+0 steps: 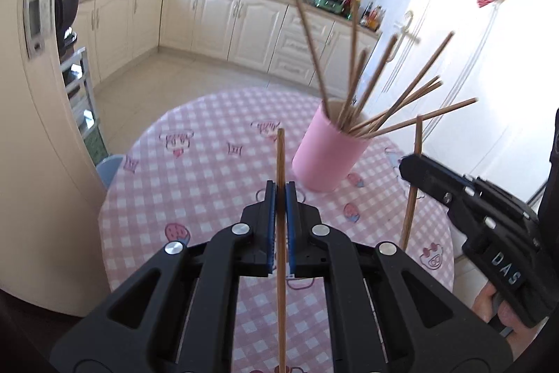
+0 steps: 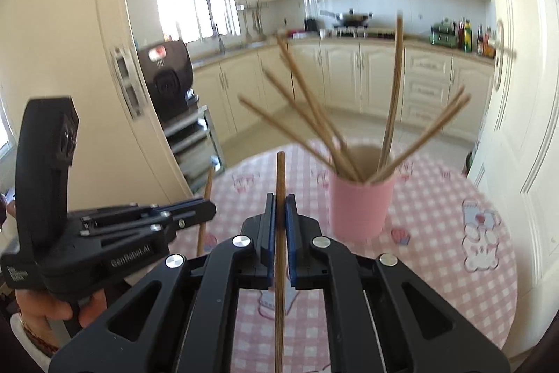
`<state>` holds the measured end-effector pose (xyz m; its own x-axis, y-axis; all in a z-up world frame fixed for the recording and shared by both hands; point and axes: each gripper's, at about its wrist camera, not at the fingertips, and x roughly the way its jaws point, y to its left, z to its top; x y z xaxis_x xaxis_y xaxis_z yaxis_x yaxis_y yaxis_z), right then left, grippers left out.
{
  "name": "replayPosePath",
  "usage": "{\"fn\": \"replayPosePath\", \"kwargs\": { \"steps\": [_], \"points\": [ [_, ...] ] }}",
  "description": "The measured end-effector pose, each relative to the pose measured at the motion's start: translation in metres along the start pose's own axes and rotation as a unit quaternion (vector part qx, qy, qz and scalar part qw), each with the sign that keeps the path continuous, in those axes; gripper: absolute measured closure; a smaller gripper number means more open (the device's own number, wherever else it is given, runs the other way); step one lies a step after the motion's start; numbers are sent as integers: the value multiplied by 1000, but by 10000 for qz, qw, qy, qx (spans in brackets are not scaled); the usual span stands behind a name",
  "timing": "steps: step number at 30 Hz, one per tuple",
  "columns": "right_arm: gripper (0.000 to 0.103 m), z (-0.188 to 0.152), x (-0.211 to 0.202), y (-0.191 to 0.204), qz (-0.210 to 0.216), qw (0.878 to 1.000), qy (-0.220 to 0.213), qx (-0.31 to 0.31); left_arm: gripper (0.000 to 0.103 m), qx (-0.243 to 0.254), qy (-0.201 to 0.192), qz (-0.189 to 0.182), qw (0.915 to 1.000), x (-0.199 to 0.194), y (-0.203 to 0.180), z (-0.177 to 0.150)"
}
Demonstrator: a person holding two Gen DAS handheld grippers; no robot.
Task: Organize utensils
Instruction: 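Lift both held chopsticks upright and carry them above the pink cup, then lower both chopsticks into the pink cup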
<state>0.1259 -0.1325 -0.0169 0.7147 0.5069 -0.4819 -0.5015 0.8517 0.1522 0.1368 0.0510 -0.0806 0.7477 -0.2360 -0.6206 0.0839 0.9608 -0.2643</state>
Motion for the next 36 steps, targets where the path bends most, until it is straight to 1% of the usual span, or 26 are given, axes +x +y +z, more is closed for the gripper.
{"fn": "replayPosePath", "kwargs": {
  "steps": [2, 4, 10, 16, 22, 24, 28, 31, 34, 36],
  "points": [
    [99, 7, -10, 2, 5, 9997, -236, 16, 97, 34, -129, -100, 9999, -9, -4, 3],
    [99, 9, -14, 2, 3, 9994, -343, 37, 97, 108, -246, -221, 9994, -18, -8, 5],
    [99, 5, -24, 1, -108, 9990, -439, 36, 97, 158, -703, -378, 9967, -45, -10, 9],
    [99, 2, -36, 0, -117, 9986, -507, 60, 97, 152, -758, -382, 9963, -44, -13, 8],
    [99, 9, -43, -6, -194, 9976, -662, 22, 97, 152, -867, -403, 9953, -48, -20, 14],
    [99, 14, -45, -11, -258, 9970, -726, 27, 97, 195, -884, -411, 9950, -48, -25, 19],
    [99, 24, -49, -22, -398, 9951, -901, 30, 97, 257, -1052, -418, 9932, -51, -37, 32],
    [99, 34, -53, -28, -529, 9928, -1074, -10, 97, 345, -1228, -358, 9912, -54, -47, 46],
    [99, 48, -57, -34, -782, 9885, -1294, -89, 97, 397, -1407, -356, 9886, -57, -57, 61],
    [99, 58, -59, -39, -786, 9865, -1437, -51, 97, 437, -1528, -393, 9865, -59, -65, 72]
  ]
}}
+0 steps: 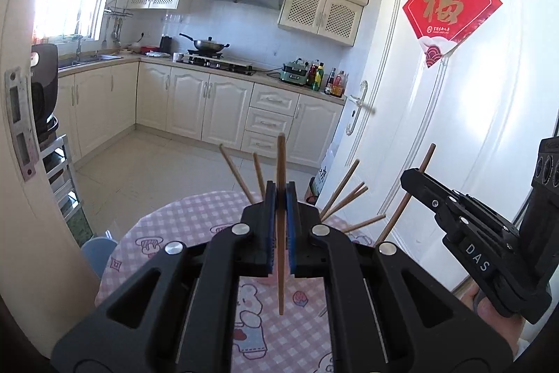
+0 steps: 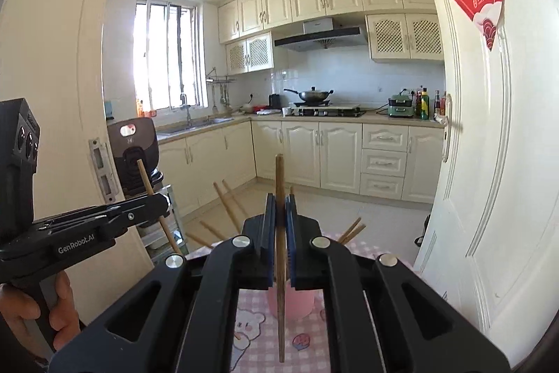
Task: Organize utensils
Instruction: 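Lower both chopsticks into the pink cup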
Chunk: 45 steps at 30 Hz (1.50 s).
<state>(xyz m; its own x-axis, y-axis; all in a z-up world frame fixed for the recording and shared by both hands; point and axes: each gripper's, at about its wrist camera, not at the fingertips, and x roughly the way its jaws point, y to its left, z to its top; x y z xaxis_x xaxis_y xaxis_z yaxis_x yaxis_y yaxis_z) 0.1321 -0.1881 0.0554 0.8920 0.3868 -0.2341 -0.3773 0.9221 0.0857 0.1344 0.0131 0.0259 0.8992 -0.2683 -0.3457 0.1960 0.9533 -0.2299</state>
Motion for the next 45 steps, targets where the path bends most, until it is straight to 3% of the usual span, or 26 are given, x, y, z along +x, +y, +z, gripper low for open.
{"fn": "replayPosePath", "kwargs": {
  "steps": [8, 15, 26, 45],
  "points": [
    [99, 38, 7, -6, -205, 9970, -744, -17, 97, 82, -504, 81, 9987, 22, -23, 44],
    [99, 42, 24, -11, -219, 9936, -1106, -68, 97, 109, -845, 250, 9961, 43, -31, 55],
    [99, 20, 49, -16, -131, 9931, -1165, 58, 97, 169, -602, 367, 9974, 73, -22, 28],
    [99, 27, 61, -6, 193, 9920, -1245, -98, 97, 32, -235, 329, 9992, 84, -4, 8]
  ]
}}
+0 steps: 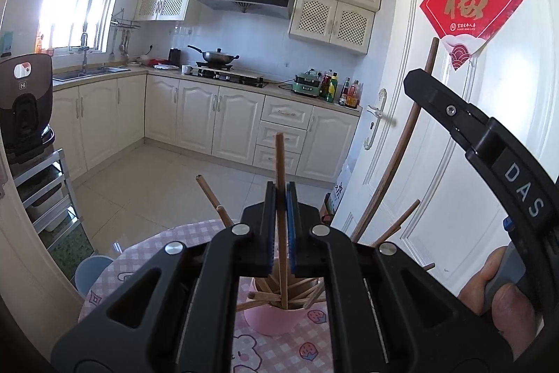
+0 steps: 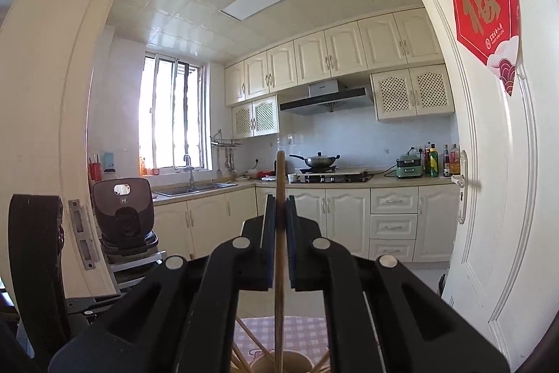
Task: Organize utensils
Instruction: 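Lower both chopsticks into the pink cup, then open both tools and withdraw them from the pink cup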
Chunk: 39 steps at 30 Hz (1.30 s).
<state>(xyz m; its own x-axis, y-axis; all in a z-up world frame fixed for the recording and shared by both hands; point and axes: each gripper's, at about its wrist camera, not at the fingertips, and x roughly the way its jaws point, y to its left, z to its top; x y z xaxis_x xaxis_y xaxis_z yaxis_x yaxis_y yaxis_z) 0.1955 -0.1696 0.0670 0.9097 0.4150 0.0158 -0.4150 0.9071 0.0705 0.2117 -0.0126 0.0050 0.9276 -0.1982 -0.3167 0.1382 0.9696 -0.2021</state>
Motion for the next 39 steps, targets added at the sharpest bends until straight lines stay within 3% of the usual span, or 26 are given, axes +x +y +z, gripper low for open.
{"fn": "replayPosePath", "kwargs": {
  "steps": [16, 27, 28, 29, 30, 32, 39],
  "points": [
    [98, -59, 0, 5, 98, 9936, 1110, -171, 96, 118, 203, -114, 9997, -2, 1, -11],
    [98, -61, -11, 11, -50, 9925, 1195, -262, 96, 288, 332, -60, 9990, -14, -8, -13],
    [98, -59, -13, 11, -83, 9925, 1189, -280, 94, 316, 344, -66, 9989, -16, -9, -13],
    [97, -57, -15, 12, -91, 9926, 1182, -274, 84, 334, 350, -59, 9988, -18, -9, -14],
    [95, -57, -18, 13, -92, 9925, 1188, -261, 64, 338, 338, -19, 9989, -22, -10, -14],
    [90, -57, -23, 15, -117, 9925, 1193, -239, 45, 348, 167, 37, 9992, -32, -10, -15],
    [81, -62, -48, 25, -295, 9917, 1240, -149, 42, 541, 183, 185, 9982, -55, -10, -25]
  ]
}}
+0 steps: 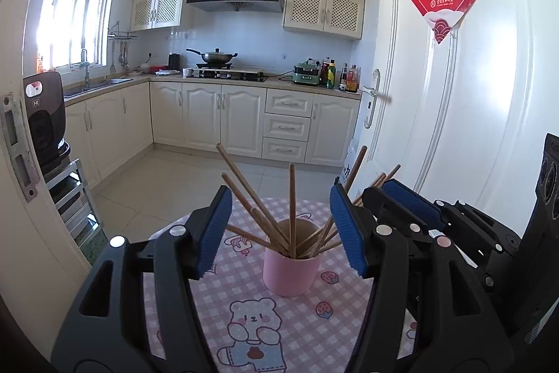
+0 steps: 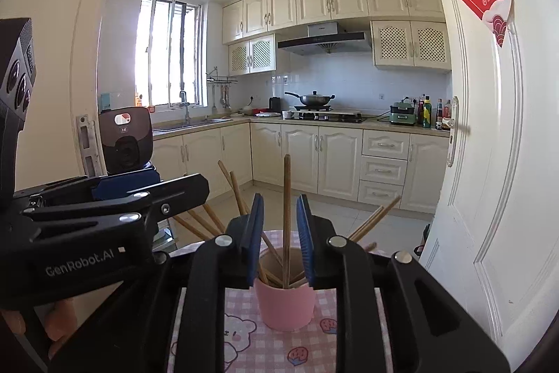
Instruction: Organize utensils
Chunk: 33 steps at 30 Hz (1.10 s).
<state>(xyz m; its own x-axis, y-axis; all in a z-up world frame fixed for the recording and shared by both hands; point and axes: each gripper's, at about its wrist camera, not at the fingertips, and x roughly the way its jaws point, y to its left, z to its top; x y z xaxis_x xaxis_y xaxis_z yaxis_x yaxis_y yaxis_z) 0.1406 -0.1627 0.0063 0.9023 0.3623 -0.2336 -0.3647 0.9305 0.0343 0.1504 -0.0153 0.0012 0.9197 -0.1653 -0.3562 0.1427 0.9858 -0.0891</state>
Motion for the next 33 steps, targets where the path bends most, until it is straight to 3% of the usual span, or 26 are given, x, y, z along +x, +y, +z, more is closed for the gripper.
{"fn": "replayPosePath", "kwargs": {
  "steps": [3, 10, 16, 22, 24, 27, 33],
  "points": [
    [77, -7, -9, 5, -43, 9999, 77, 96, 35, -24, 8, 94, 10000, -12, 3, -9],
    [67, -19, -34, 15, -156, 9996, 151, 177, 28, -7, -79, 334, 9994, -42, 9, -28],
    [53, -25, -57, 15, -271, 9987, 108, 411, 22, 118, -119, 556, 9983, -64, 9, -40],
    [37, -26, -82, 27, -363, 9984, -44, 420, 22, 333, -445, 823, 9951, -95, 6, -51],
    [23, -26, -90, 30, -400, 9983, -97, 409, 19, 307, -516, 887, 9942, -103, 7, -51],
    [14, -26, -102, 36, -447, 9982, -227, 331, 13, 317, -609, 941, 9932, -115, 10, -51],
    [8, -25, -119, 48, -478, 9978, -426, 193, 10, 242, -729, 889, 9931, -134, 14, -53]
  ]
}}
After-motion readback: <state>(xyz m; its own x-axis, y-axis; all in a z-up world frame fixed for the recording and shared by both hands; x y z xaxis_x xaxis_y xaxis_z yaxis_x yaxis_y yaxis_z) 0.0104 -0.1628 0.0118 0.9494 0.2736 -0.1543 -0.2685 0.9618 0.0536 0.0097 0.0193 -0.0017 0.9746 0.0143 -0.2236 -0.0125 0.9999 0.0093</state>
